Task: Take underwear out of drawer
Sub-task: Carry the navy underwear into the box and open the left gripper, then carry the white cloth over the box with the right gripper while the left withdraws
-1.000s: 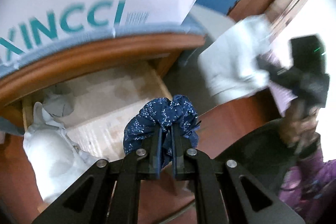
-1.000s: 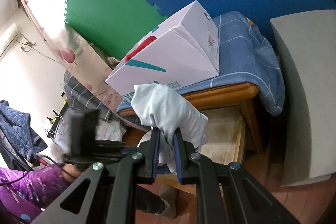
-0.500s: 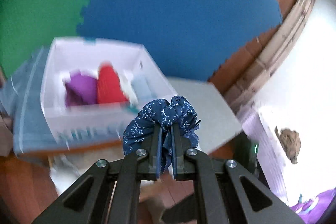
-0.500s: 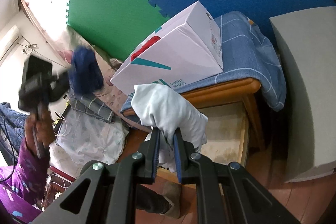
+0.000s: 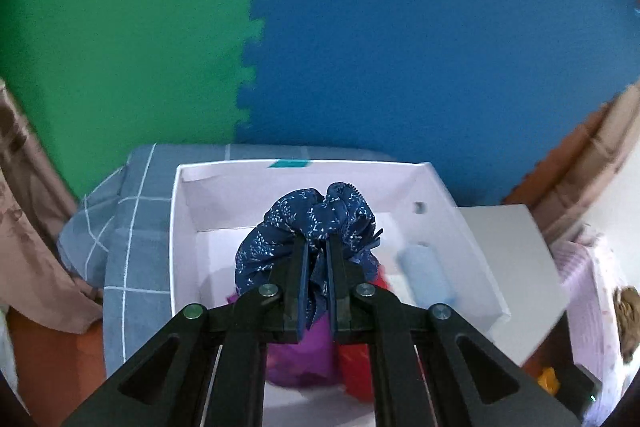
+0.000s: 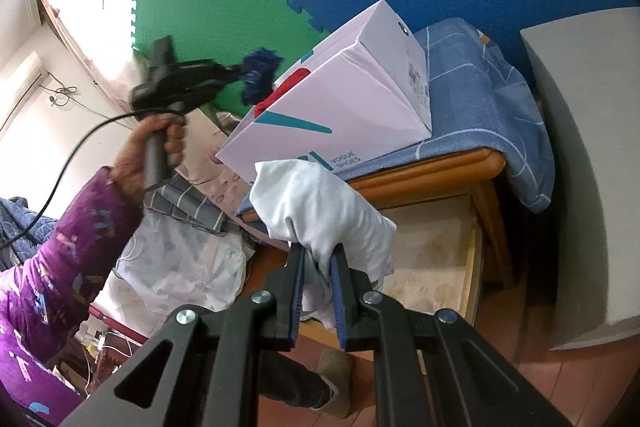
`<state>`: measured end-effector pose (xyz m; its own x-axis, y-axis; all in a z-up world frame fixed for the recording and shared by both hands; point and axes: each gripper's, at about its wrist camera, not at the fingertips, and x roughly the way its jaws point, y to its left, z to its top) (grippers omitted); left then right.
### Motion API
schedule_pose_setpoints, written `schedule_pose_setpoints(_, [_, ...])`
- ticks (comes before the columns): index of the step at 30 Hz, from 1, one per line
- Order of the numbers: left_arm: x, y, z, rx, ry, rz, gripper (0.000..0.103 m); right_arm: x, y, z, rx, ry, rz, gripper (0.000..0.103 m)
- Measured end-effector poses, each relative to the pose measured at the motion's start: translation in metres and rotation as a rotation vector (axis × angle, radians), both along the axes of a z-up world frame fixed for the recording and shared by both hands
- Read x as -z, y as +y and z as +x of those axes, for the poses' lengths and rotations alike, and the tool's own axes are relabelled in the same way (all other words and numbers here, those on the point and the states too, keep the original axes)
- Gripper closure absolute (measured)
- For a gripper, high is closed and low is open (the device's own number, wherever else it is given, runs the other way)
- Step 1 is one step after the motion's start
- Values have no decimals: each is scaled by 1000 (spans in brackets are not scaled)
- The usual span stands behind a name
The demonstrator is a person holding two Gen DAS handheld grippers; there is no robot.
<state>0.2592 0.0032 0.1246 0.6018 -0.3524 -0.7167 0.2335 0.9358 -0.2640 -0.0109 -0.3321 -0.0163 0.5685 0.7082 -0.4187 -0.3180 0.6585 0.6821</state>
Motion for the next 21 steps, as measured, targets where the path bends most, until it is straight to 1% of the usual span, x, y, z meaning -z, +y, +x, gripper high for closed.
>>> schedule_pose_setpoints(2, [13, 2, 11, -23, 11, 14, 96, 0, 1, 1, -4, 1, 4, 90])
schedule_pose_setpoints(5, [20, 4, 16, -32, 18, 37, 95, 1, 1, 2, -8, 3, 4, 90])
schedule_pose_setpoints(6, [23, 4, 18, -42, 16, 55, 91, 2, 2, 3, -9, 5, 4, 90])
schedule_pose_setpoints(7, [25, 5, 20, -48, 16, 59, 86, 2, 2, 3, -10, 6, 4, 90])
schedule_pose_setpoints(8, [26, 7, 21, -59, 12, 59, 68, 2, 2, 2, -11, 5, 4, 90])
schedule_pose_setpoints(9, [25, 8, 19, -74, 2, 64, 48, 1, 3, 2, -11, 4, 5, 90])
schedule_pose_setpoints(10, [23, 9, 17, -94, -9, 78, 33, 1, 3, 2, -11, 1, 5, 90])
schedule_pose_setpoints(11, [21, 10, 14, -122, -22, 100, 29, 1, 3, 2, -10, -1, 4, 90])
schedule_pose_setpoints(12, [17, 10, 10, -131, -33, 109, 28, 0, 3, 1, -9, -4, 6, 90])
schedule_pose_setpoints(14, [9, 9, -2, -129, -73, 126, 25, -2, 0, -1, -4, -21, 23, 90])
schedule_pose_setpoints(15, [3, 7, -13, -140, -101, 158, 19, -4, -2, -3, 0, -36, 38, 90])
schedule_pose_setpoints(17, [-7, 4, -36, -177, -148, 223, 10, -9, -5, -5, 7, -65, 67, 90])
schedule_pose_setpoints(19, [-16, 4, -62, -181, -212, 245, 5, -17, -8, -8, 14, -98, 89, 90])
schedule_pose_setpoints(20, [-20, 5, -78, -182, -243, 247, 1, -23, -9, -8, 14, -117, 106, 90])
schedule_pose_setpoints(21, [-23, 7, -92, -181, -263, 241, 1, -29, -9, -8, 15, -135, 119, 90])
